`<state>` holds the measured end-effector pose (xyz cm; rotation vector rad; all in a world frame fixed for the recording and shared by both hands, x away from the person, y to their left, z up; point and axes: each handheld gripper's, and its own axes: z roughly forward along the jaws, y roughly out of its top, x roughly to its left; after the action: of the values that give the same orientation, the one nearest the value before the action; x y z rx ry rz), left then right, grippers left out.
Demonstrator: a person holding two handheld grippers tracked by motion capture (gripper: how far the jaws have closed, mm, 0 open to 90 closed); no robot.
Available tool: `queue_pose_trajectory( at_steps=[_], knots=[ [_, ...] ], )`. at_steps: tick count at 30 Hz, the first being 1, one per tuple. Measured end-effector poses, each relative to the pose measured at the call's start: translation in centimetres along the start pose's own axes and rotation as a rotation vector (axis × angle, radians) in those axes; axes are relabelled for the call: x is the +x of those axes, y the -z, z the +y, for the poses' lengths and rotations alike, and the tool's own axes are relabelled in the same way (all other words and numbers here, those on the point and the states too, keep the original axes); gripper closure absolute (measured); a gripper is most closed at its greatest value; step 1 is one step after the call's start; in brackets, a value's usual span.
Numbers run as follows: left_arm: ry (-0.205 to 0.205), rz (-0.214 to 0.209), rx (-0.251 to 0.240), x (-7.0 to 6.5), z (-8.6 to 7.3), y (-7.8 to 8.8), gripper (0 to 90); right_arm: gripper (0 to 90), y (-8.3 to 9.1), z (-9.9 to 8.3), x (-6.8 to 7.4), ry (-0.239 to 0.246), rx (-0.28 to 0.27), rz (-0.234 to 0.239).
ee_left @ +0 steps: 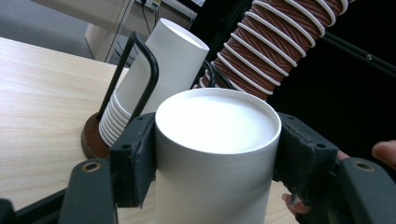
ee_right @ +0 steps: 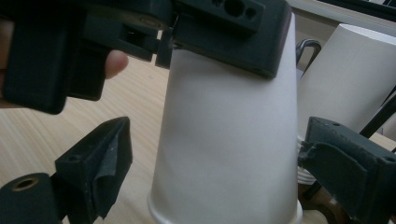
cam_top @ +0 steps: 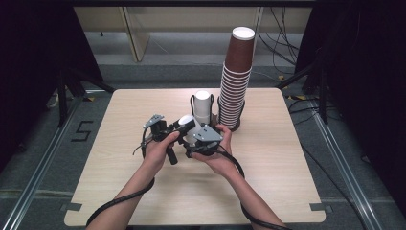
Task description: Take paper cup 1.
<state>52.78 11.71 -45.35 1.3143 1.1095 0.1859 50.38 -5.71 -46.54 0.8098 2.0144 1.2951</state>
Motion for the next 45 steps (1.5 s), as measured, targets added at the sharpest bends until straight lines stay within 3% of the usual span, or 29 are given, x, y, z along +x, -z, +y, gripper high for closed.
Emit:
queue_pose_trajectory(
  at_steps=[5, 6, 12, 19, 27, 33, 34, 38, 45],
  knots=[
    [-0.024, -0.006, 0.007, -0.3, -0.1, -0.1, 34.3, 11.8, -0.2, 0.2, -0.4, 0.051, 0.007, 0.002],
    [-0.027, -0.009, 0.006, -0.4, -0.1, -0.1, 34.3, 12.2, -0.3, 0.1, -0.2, 0.028, 0.006, -0.004],
    [-0.043, -0.018, 0.013, -0.7, -0.3, -0.2, 34.3, 16.0, -0.4, 0.1, -0.4, 0.029, 0.02, -0.011],
    [-0.056, -0.023, 0.022, -1.1, -0.5, -0.2, 34.2, 22.6, -0.4, 0.1, -0.5, -0.002, 0.022, -0.028],
    [-0.057, -0.022, 0.019, -1.1, -0.6, -0.3, 33.5, 26.3, -0.3, 0.2, -0.6, 0.028, 0.036, -0.031],
    [-0.097, -0.025, 0.018, -1.3, -0.4, -0.3, 32.0, 29.1, -0.2, 0.0, -0.5, 0.006, 0.023, -0.041],
    [-0.107, -0.03, 0.008, -1.4, -0.3, -0.3, 25.4, 29.4, -0.2, 0.1, -0.6, 0.012, 0.023, -0.039],
    [-0.148, -0.035, -0.008, -1.6, 0.3, -0.2, 15.4, 29.7, -0.1, 0.0, -0.7, -0.001, 0.025, -0.038],
    [-0.176, -0.042, -0.043, -2.1, 1.3, 1.0, 14.3, 30.7, 0.2, -0.6, -1.3, -0.007, 0.02, -0.031]
  ],
)
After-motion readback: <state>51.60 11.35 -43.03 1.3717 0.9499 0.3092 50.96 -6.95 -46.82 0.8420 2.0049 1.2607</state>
